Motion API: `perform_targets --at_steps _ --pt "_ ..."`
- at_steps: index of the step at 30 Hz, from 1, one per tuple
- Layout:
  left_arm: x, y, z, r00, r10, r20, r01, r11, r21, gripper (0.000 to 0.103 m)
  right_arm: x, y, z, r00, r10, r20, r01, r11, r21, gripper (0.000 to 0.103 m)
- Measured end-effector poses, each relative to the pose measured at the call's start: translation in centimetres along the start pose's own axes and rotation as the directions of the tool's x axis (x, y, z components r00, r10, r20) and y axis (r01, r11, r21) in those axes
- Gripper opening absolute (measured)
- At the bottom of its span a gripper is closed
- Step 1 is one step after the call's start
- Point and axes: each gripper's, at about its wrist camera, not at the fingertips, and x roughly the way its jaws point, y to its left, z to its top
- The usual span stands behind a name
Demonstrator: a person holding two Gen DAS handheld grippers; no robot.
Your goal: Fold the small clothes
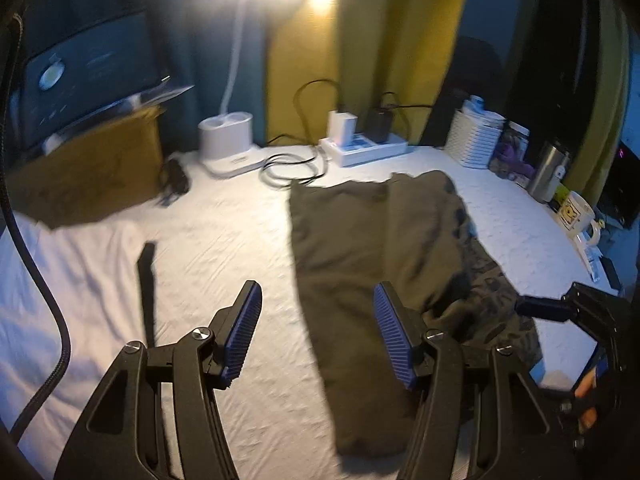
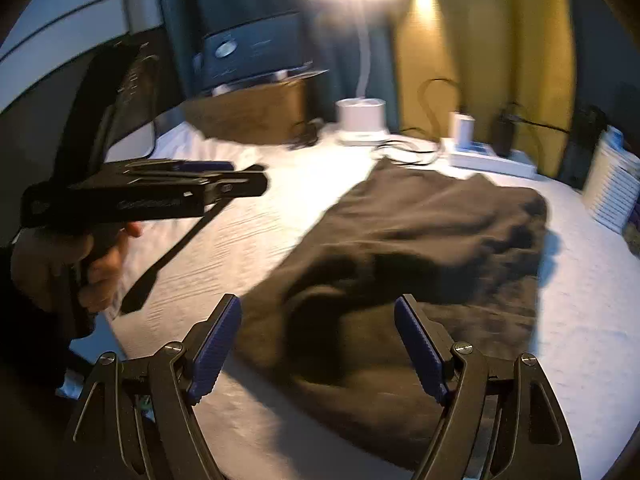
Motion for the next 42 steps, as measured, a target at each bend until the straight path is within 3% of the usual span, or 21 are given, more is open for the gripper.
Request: perform_targets --at_steps 7,13,19,30,36,40,42 --pt "2.6 -5.7 2.1 0.999 -0.024 -0.043 0.029 0.994 0.107 0.058 -0.9 -7.4 -1.7 0.996 -0.094 -0.002 0.094 0.990 0.109 0.080" --pt "5.3 -10.3 3.3 0.995 -0.032 -0.097 0.050 0.980 0.194 0.058 -1.7 -13.2 -3.4 0.995 -0.097 0.009 0.093 0.976 0.198 0.080" --pt "8.4 -14.1 3.8 0.988 0.013 -0.154 0.032 0.957 0.287 0.058 -1.5 -17.7 -4.6 0.995 -0.094 0.025 0.084 0.961 0.265 0.080" --pt "14.3 -16.8 5.1 0.969 0.080 -0.234 -0.003 0.950 0.313 0.058 -1.9 -24.3 -5.4 0.991 -0.122 0.053 0.094 0.928 0.361 0.080" --pt "17.4 -17.4 5.0 0.950 0.127 -0.287 -0.028 0.945 0.325 0.058 -1.5 -26.6 -5.6 0.989 -0.141 0.042 0.113 0.913 0.392 0.080" --pt "17.7 -17.4 5.2 0.951 0.130 -0.280 -0.031 0.944 0.330 0.058 -0.9 -27.5 -6.0 0.992 -0.125 0.022 0.104 0.902 0.419 0.080" --pt "17.6 -17.2 5.4 0.955 0.128 -0.269 -0.035 0.945 0.326 0.052 -0.7 -27.8 -6.0 0.993 -0.114 0.019 0.095 0.898 0.429 0.080"
